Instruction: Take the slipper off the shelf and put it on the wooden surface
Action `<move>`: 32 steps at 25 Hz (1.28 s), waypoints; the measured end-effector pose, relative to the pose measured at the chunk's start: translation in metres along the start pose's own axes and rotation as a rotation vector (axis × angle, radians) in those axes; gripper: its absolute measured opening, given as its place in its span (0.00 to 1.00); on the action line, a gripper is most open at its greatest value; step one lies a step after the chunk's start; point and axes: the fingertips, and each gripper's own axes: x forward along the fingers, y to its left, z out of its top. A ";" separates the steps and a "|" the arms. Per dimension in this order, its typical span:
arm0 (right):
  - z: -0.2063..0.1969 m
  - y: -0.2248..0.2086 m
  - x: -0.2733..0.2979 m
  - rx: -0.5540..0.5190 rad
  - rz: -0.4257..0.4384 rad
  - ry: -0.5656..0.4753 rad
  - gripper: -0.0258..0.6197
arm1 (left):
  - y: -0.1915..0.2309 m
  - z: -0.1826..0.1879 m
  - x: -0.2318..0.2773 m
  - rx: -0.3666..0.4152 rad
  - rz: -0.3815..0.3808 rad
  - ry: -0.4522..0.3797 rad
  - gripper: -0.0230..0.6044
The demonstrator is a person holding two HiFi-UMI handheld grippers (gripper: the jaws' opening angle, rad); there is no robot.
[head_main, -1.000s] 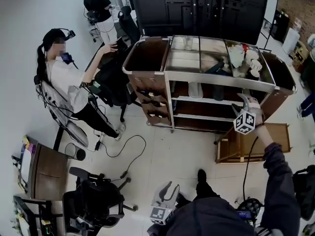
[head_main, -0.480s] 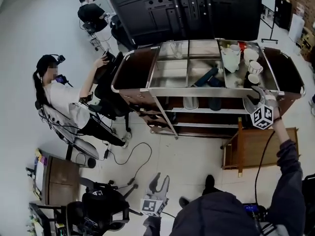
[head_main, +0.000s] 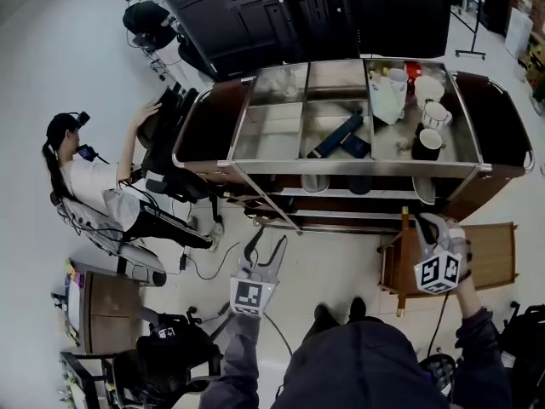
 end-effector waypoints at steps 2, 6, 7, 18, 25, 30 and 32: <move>0.024 0.078 0.005 -0.002 0.036 -0.001 0.04 | -0.050 -0.028 -0.002 -0.097 -0.030 0.051 0.39; 0.057 0.167 -0.016 0.078 0.129 -0.012 0.04 | -0.140 -0.071 -0.035 -0.254 -0.059 0.155 0.39; 0.061 0.174 -0.025 0.105 0.137 -0.015 0.04 | -0.155 -0.072 -0.045 -0.257 -0.067 0.163 0.39; 0.099 0.235 -0.121 0.116 0.119 -0.029 0.04 | -0.204 -0.078 -0.196 -0.221 -0.115 0.152 0.39; 0.146 0.299 -0.218 0.148 0.086 -0.014 0.04 | -0.202 -0.079 -0.316 -0.265 -0.086 0.118 0.38; 0.165 0.332 -0.251 0.123 0.112 -0.029 0.04 | -0.208 -0.078 -0.350 -0.244 -0.104 0.109 0.38; 0.173 0.336 -0.258 0.123 0.115 -0.039 0.04 | -0.210 -0.076 -0.357 -0.240 -0.099 0.103 0.38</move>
